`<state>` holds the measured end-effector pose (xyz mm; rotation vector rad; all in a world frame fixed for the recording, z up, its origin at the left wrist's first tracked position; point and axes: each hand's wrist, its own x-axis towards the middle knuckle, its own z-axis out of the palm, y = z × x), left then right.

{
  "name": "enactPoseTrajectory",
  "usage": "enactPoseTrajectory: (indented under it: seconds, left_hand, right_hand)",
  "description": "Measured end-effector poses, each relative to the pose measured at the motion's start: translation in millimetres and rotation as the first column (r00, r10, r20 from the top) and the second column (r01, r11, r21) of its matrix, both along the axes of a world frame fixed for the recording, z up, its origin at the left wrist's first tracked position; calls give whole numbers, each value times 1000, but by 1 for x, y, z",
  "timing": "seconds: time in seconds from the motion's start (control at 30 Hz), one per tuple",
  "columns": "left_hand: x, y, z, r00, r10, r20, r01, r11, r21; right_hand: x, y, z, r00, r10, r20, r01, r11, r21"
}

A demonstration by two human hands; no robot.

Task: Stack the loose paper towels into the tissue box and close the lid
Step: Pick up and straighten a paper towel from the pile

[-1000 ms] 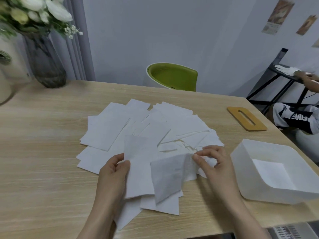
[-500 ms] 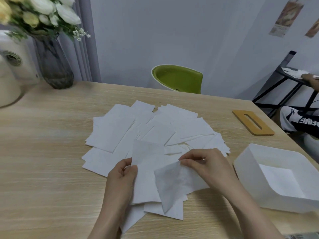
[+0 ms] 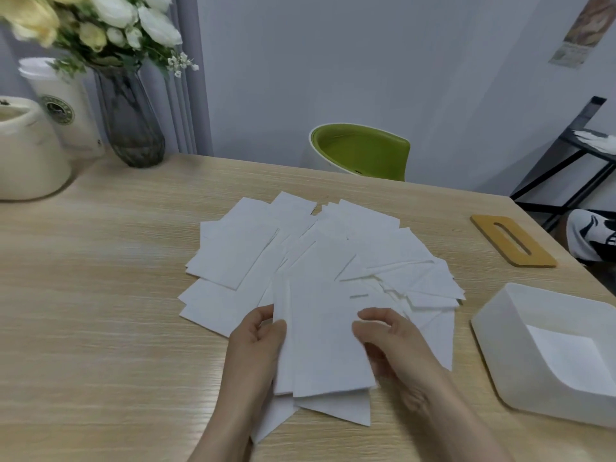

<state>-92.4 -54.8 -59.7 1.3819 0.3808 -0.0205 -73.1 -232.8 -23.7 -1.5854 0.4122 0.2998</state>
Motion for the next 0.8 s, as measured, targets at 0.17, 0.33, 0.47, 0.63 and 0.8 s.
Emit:
enactPoseTrajectory:
  seconds: [0.17,0.33,0.47,0.63,0.8]
  left_hand:
    - [0,1,1,1000,8,-12,-8,1000,-18]
    - [2,2,-7,999,32,-21,-32,999,-8]
    - [3,3,-7,998,46,-33,-46,999,3]
    - [2,1,-2,998,53,-40,-54,998,-11]
    - [0,0,0,999,34,-4,-34,999,-12]
  right_hand:
    - [0,-2,0,996,84,34,-80,992,-100]
    - [0,0,-3,984,98,151,-67,978,-196]
    - [2,4,-8,979,92,181,-70,989,-128]
    - [6,16,-15,979,134,157,-115,986,-124]
    - [9,21,-18,980,122,154,-99,984,-147]
